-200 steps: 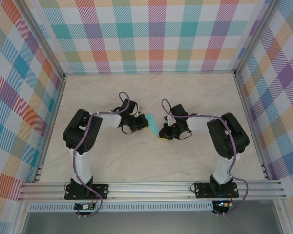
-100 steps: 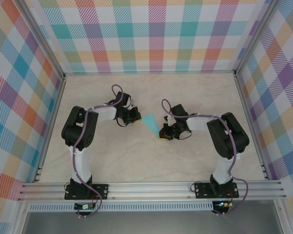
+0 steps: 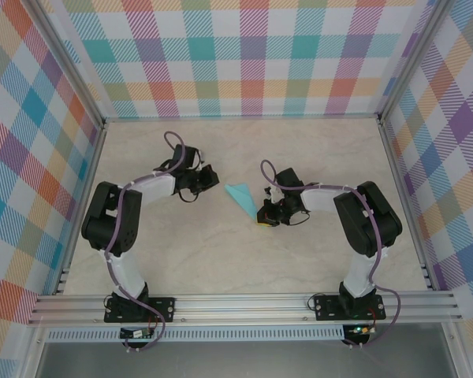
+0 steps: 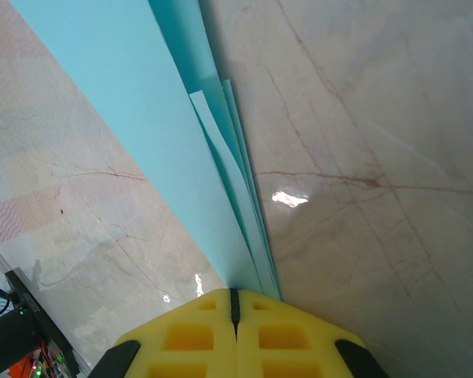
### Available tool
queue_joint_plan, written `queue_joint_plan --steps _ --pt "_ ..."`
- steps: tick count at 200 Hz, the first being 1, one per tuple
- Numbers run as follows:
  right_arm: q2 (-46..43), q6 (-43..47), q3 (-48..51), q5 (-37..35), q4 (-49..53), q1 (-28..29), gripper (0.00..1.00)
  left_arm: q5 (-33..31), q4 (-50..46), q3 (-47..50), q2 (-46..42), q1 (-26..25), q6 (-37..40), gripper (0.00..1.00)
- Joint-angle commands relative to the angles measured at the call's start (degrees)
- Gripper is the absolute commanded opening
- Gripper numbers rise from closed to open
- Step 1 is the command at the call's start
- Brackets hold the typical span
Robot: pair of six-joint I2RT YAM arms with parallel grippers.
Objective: Fold a paper plane with a square sheet of paper (pick it up from the middle)
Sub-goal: Fold the wing for the fifth time at the center of the table.
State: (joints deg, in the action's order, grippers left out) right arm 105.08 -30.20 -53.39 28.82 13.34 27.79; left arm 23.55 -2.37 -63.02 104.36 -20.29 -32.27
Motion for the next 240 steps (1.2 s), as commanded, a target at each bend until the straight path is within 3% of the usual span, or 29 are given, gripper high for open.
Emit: queue_joint_plan --steps 1,51,133,159,240 --pt "4.50 0.31 2.83 -10.72 9.68 -0.63 0.00 3.08 5.63 2.45 -1.49 -6.09 -2.87 0.05" --pt "4.96 0.14 3.14 -10.71 9.33 -0.68 0.00 3.62 10.33 2.67 4.64 -14.39 -5.95 0.04" --pt "5.90 0.16 3.20 -11.20 9.52 -0.63 0.00 -0.57 5.81 2.72 9.59 -15.31 -3.69 0.03" --pt "6.53 0.16 3.20 -12.13 10.12 -0.63 0.00 -3.31 4.83 3.50 9.16 -13.04 -2.26 0.03" --pt "7.34 0.37 3.29 -12.32 10.51 -0.64 0.00 -2.42 3.39 -0.35 11.65 0.91 0.61 0.07"
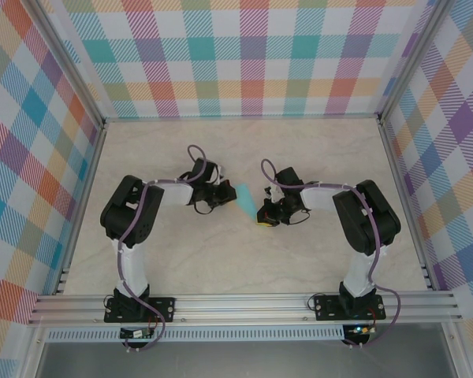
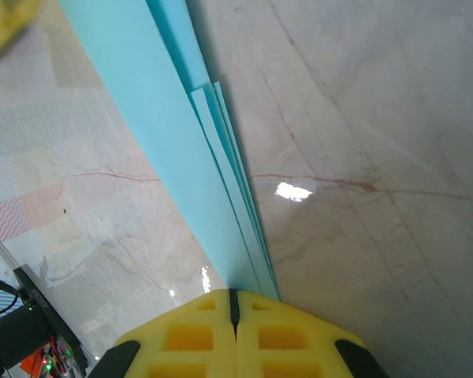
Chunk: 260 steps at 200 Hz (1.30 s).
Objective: Fold a paper plane with a square sheet of paper (pick it up from the middle)
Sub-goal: Fold the wing for the fifth time at the center of the table, then turn over a paper plane at the center of the table.
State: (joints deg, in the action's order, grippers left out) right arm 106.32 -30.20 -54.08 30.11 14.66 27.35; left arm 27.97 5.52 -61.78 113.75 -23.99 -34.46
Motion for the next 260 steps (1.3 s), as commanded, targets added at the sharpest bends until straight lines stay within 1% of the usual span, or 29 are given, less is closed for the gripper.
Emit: queue_joint_plan --steps 1,15,27,47,58,67,79,100,109,116,129,143,155,170,179,195,223,260 --pt "6.09 0.34 4.03 -13.60 9.18 -0.20 0.00 -6.94 -4.66 -1.68 2.30 4.76 2.85 0.07" --pt "5.85 0.36 3.99 -12.98 9.01 -0.19 0.00 -7.41 -5.63 -2.56 2.83 6.66 2.93 0.08" --pt "5.14 0.32 3.64 -11.54 9.02 -0.25 0.00 -6.33 -5.85 -2.98 2.81 8.24 2.42 0.09" --pt "2.69 -0.10 2.08 -9.37 8.92 -0.20 0.00 -6.70 -8.82 -4.53 0.82 8.78 3.07 0.13" --pt "0.87 -0.56 0.22 -7.48 8.55 -0.11 0.00 -7.58 -11.66 -5.70 -0.71 8.69 3.19 0.16" --pt "-0.85 -1.08 -1.46 -5.98 8.17 -0.11 0.00 -8.44 -13.79 -6.38 -2.09 8.65 2.85 0.21" --pt "-3.39 -1.80 -3.84 -4.67 7.70 -0.11 0.10 -10.83 -17.89 -7.64 -4.16 8.20 2.56 0.27" --pt "-8.11 -1.86 -6.52 -4.99 7.68 -0.15 0.36 -16.53 -29.30 -11.49 -7.10 6.45 3.07 0.45" --pt "-10.30 -1.73 -6.82 -6.53 7.75 -0.06 0.48 -18.43 -32.56 -12.62 -8.33 5.58 3.31 0.48" --pt "-11.88 -1.48 -6.78 -8.00 7.86 -0.16 0.54 -19.42 -34.36 -13.10 -9.31 4.84 3.28 0.49" --pt "-14.61 -1.03 -6.35 -11.45 8.14 -0.20 0.61 -21.35 -37.13 -13.99 -10.81 3.29 3.05 0.52" --pt "-17.04 -1.08 -5.33 -16.22 8.45 -0.28 0.67 -23.38 -39.79 -14.96 -11.69 1.08 2.36 0.57" --pt "-19.09 -1.58 -4.02 -20.09 8.46 -0.48 0.72 -25.35 -41.72 -15.86 -11.94 -1.15 1.13 0.62" --pt "-21.22 -1.87 -2.35 -23.68 8.37 -0.72 0.83 -26.99 -43.22 -17.09 -11.37 -4.56 -1.15 0.70" --pt "-22.21 -2.13 -1.63 -25.64 8.46 -0.94 0.90 -27.76 -44.18 -18.04 -10.51 -6.66 -2.32 0.77" --pt "-23.54 -2.81 -0.54 -28.63 8.94 -1.38 1.00 -29.83 -46.02 -20.39 -8.33 -10.27 -4.92 0.81" --pt "-25.08 -4.04 1.22 -31.37 9.28 -2.03 1.00 -31.64 -47.39 -24.94 -2.84 -14.92 -8.14 0.82" --pt "-26.16 -4.83 3.00 -33.06 9.94 -2.47 1.00 -33.27 -52.55 -33.07 5.44 -16.95 -11.08 0.79"
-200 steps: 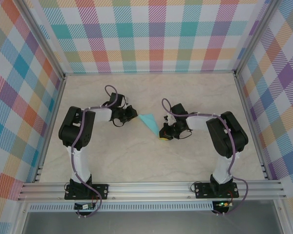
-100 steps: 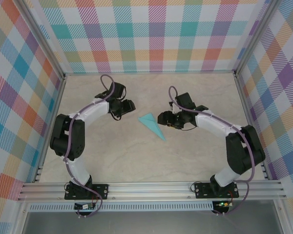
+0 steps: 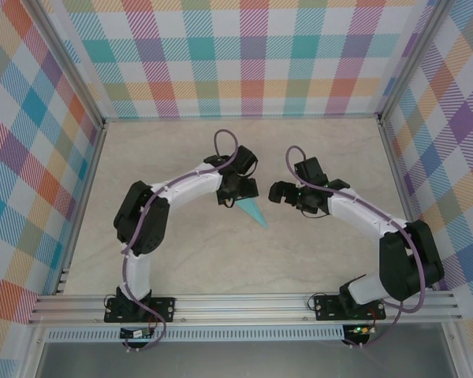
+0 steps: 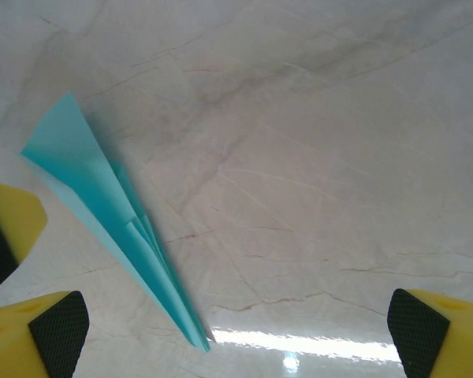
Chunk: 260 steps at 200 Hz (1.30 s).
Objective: Fold a paper plane with a square sheet of paper (pick it up from the middle)
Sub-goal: Turn over a paper plane at the center of the table.
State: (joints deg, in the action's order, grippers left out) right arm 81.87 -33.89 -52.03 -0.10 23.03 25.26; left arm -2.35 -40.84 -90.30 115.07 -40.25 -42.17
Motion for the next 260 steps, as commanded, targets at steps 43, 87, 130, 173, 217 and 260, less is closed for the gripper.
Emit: queue_joint_plan --steps 43,87,130,173,217,260 --pt "-2.06 -1.11 1.67 -3.69 2.41 -0.64 1.00 -3.28 -9.40 -7.26 7.60 -1.14 -5.02 0.71" --pt "-0.86 -1.27 1.07 -3.48 2.55 -0.78 1.00 -4.91 -9.49 -5.32 4.53 -1.23 -7.22 0.61" --pt "0.64 -1.62 0.70 -2.34 2.32 -0.82 1.00 -3.76 -6.91 -1.63 1.40 -1.18 -9.61 0.55" --pt "1.54 -1.65 0.53 -1.60 2.33 -0.80 1.00 -1.95 -4.51 0.64 -0.43 -1.32 -10.32 0.54" --pt "2.31 -1.86 0.30 -1.08 2.03 -0.86 0.99 -0.06 -3.32 2.62 -0.37 -1.39 -10.82 0.42" --pt "2.70 -1.88 0.26 -0.48 1.97 -0.82 0.99 0.30 -2.26 3.38 -1.03 -1.49 -11.00 0.46"
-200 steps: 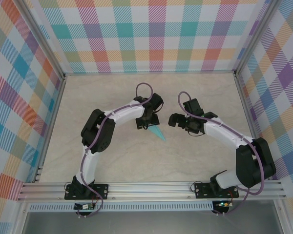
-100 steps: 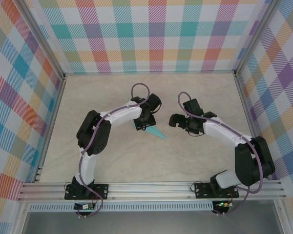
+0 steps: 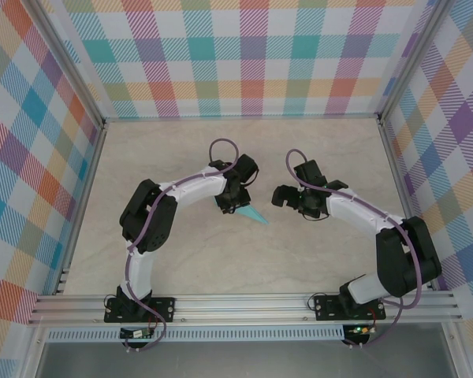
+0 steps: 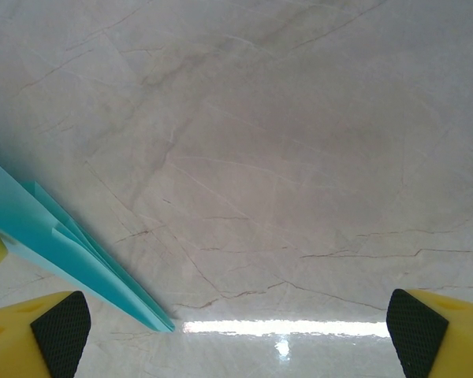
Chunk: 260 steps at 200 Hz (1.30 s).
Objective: Fold a paper plane with a square sheet of paper (pick it up from the middle)
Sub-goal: Turn over a paper plane at the center of the table.
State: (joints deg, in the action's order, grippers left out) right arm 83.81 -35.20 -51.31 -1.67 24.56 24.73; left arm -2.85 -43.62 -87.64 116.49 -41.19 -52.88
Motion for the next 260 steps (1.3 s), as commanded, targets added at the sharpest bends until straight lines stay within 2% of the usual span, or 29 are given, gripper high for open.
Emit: queue_joint_plan --steps 1,48,116,194,260 --pt "0.74 -0.57 -0.46 1.10 0.38 -0.30 0.99 0.86 0.58 0.71 -2.47 -0.55 -0.25 0.46" --pt "0.39 -1.78 0.33 0.44 0.03 -0.29 1.00 -0.14 -0.29 -1.97 -0.72 -0.56 0.59 0.60" --pt "0.39 -2.33 0.60 0.33 -0.07 -0.28 1.00 -1.63 -4.44 -6.94 4.87 -0.54 1.56 0.61" --pt "0.96 -2.51 0.44 0.50 -0.18 -0.30 1.00 -1.91 -2.78 -2.34 -0.27 -0.53 -0.66 0.42" --pt "1.53 -2.68 -0.19 0.77 0.14 -0.32 1.00 -1.73 -0.90 0.62 -2.04 -0.51 -2.66 0.19"
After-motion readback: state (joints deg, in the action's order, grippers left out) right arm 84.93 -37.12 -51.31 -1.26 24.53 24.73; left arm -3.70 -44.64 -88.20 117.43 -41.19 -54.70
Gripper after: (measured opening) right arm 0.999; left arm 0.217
